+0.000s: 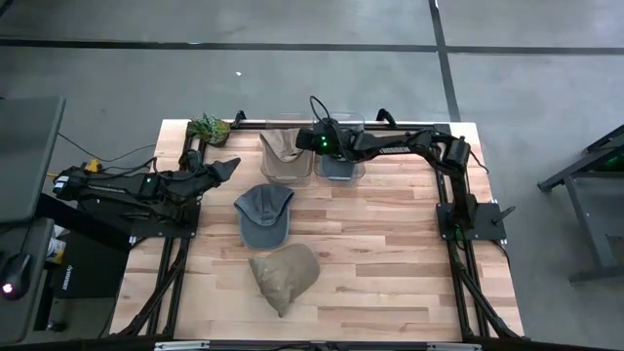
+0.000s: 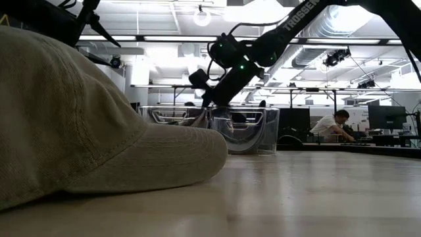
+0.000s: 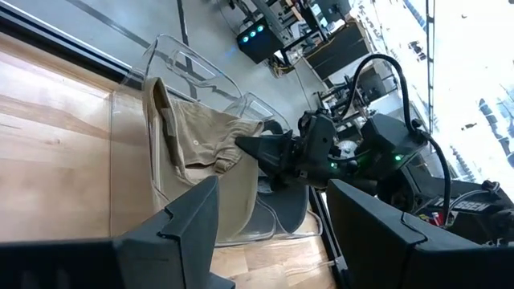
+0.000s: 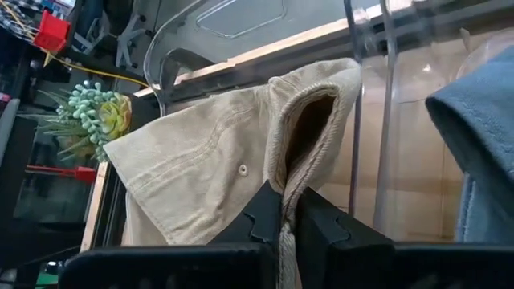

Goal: Pick & Place hat
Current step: Put the top brown cap into the left transparent bin

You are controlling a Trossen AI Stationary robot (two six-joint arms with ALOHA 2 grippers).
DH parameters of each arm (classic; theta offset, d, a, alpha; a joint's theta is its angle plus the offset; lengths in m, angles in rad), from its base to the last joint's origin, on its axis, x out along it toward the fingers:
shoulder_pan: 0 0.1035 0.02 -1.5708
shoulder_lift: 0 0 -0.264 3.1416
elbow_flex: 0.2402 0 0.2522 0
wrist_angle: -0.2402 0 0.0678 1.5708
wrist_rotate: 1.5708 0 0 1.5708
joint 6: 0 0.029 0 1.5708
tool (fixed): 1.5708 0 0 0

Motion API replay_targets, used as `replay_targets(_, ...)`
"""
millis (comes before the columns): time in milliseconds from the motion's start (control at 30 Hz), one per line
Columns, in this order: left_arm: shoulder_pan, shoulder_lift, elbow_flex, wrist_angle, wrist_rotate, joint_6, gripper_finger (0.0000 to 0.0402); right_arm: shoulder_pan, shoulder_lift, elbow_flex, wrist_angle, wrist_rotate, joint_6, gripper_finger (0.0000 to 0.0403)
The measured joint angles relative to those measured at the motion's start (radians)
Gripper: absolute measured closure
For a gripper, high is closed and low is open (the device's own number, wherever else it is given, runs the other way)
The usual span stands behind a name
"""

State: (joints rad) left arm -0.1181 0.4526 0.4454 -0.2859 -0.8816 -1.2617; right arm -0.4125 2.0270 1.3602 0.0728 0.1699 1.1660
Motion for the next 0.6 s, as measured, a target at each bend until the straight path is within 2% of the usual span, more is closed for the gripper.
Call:
replay_targets(333,0.0,0.0,0.0,0.0,0.0,0.0,0.0189,-0.006,0.0,0.0,0.0,-0.043,-0.022,0.0321)
replay_targets(600,0.0,0.0,0.0,-0.001,-0.001,0.0,0.0189,-0.01,-0.002,0.0,0.001,-0.09,-0.05,0.0246)
